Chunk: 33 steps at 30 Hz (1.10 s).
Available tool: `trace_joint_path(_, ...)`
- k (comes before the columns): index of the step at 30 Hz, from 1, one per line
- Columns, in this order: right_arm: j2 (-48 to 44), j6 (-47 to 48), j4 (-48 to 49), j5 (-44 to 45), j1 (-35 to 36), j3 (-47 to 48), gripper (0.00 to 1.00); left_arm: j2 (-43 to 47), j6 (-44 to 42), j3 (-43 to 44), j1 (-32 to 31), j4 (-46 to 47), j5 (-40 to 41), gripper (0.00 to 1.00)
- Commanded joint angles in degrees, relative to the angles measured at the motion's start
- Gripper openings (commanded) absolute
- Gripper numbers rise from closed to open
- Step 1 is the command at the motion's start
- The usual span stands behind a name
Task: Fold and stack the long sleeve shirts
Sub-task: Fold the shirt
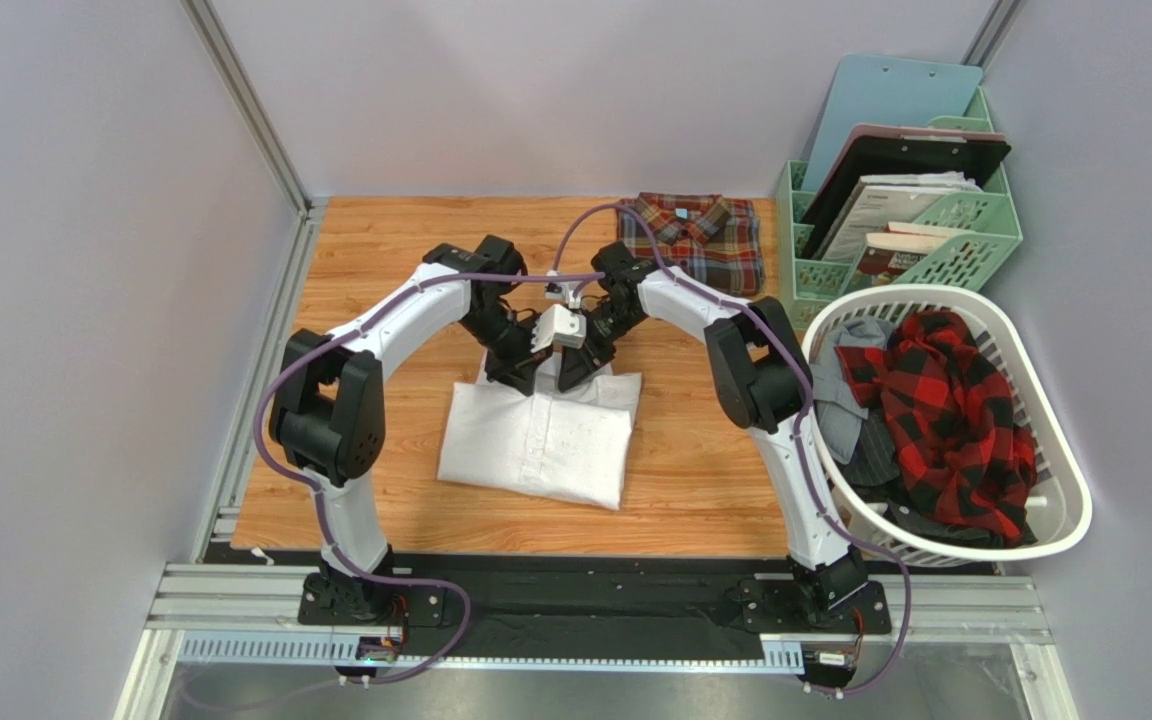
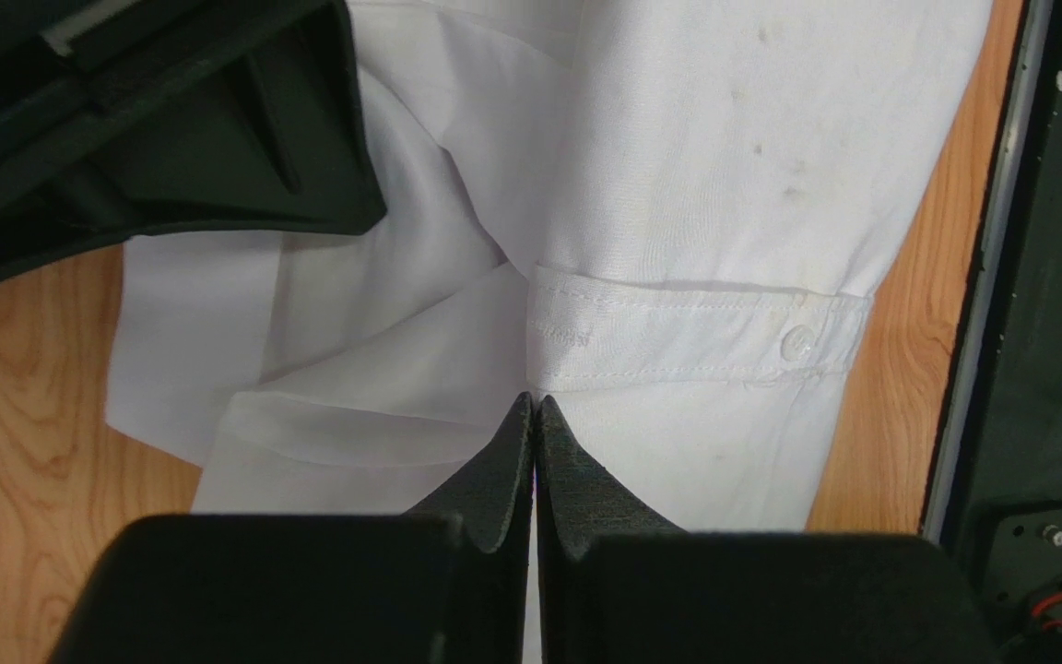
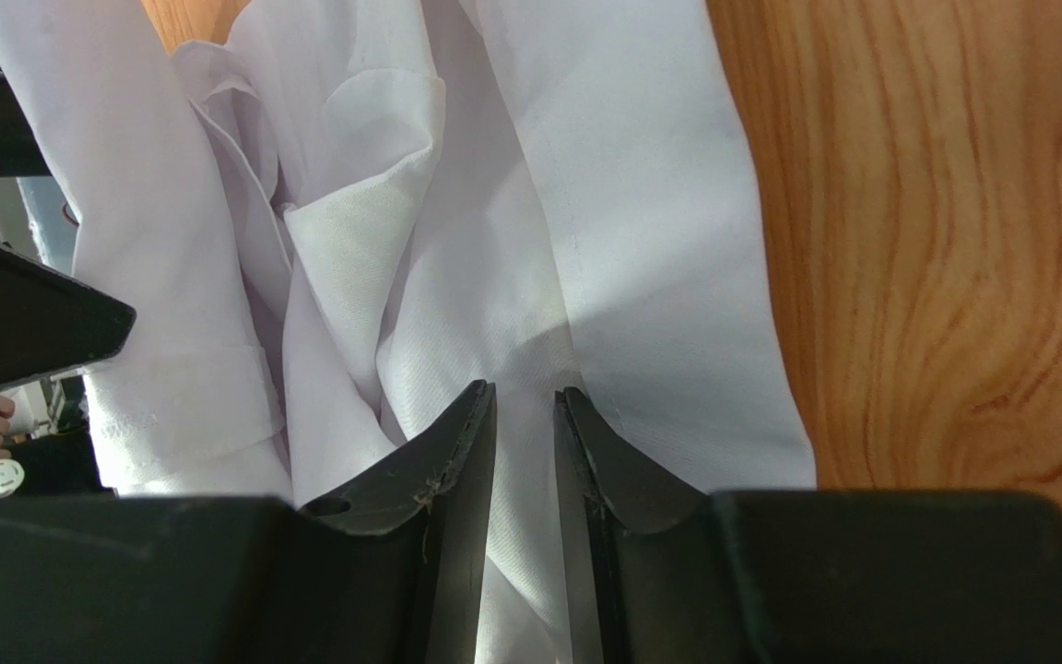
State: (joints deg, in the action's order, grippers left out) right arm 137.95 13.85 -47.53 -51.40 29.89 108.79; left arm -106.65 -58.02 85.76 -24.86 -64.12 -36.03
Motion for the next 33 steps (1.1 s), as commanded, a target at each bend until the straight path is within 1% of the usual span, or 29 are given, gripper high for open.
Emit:
trace_joint_path(1, 0.21, 2.94, -1.52, -0.63, 0.26, 2.13, 0.28, -0.22, 1.15, 3.45, 0.17, 5.66, -0.54, 0.00)
trace_joint_path(9, 0.30, 4.00, -1.87, -1.16, 0.17, 2.30, 0.28, -1.98, 4.40, 4.33, 0.25, 14.01, 3.07, 0.00)
trace_joint_path(14, 0.74, 4.61, -2.57, -1.25, 0.17, 3.96, 0.28, -3.73, 5.11, 3.81, 0.17, 17.35, 3.16, 0.00)
trace_joint_path(18, 0.65, 5.23, -4.58, 0.24, -1.49, 8.09, 0.29, -4.71, 3.44, 2.41, 0.17, 16.75, 3.69, 0.00)
trace_joint_path(22, -0.84, 4.96, -5.20, -0.02, -3.17, 11.79, 0.31, -4.53, 1.07, 0.12, -1.32, 14.64, 4.56, 0.00)
trace_joint_path(26, -2.07, 6.37, -4.86, 1.56, -3.52, 10.92, 0.31, -4.09, 1.33, -1.73, -2.47, 13.32, 4.74, 0.00)
trace_joint_path(30, 0.47, 4.44, -4.33, 3.84, -3.09, 11.26, 0.31, -4.00, 1.68, -3.66, -3.44, 11.83, 5.27, 0.00)
trace_joint_path(33, 1.53, 5.05, -5.20, 4.29, -1.86, 10.31, 0.30, -3.30, 2.12, -6.11, -3.61, 10.24, 5.36, 0.00)
